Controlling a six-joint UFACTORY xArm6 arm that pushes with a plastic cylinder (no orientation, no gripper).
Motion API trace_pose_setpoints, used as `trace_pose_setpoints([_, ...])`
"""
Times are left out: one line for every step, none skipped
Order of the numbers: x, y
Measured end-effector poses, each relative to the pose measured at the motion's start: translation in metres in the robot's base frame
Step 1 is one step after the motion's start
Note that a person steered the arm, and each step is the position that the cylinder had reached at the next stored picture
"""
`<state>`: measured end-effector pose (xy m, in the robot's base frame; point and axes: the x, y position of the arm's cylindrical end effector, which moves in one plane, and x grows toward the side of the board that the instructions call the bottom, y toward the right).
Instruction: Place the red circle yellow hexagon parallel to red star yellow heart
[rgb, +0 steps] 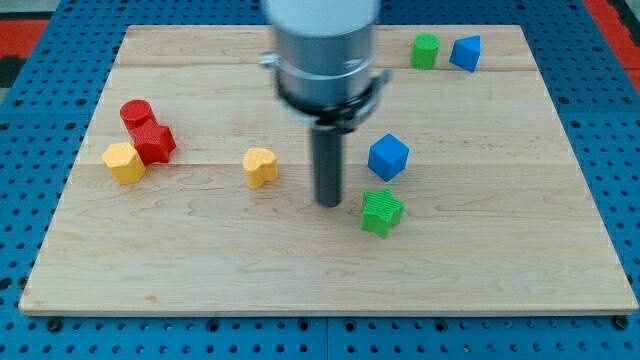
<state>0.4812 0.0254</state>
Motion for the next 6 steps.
trace_pose_setpoints([-0.031, -0.022])
trace_pose_setpoints([-0.024, -0.097])
trace_pose_setpoints([-0.083, -0.078])
trace_pose_setpoints([-0.144, -0.140])
trace_pose_setpoints([-0.158, -0.227])
trace_pose_setpoints([-0.148, -0.258])
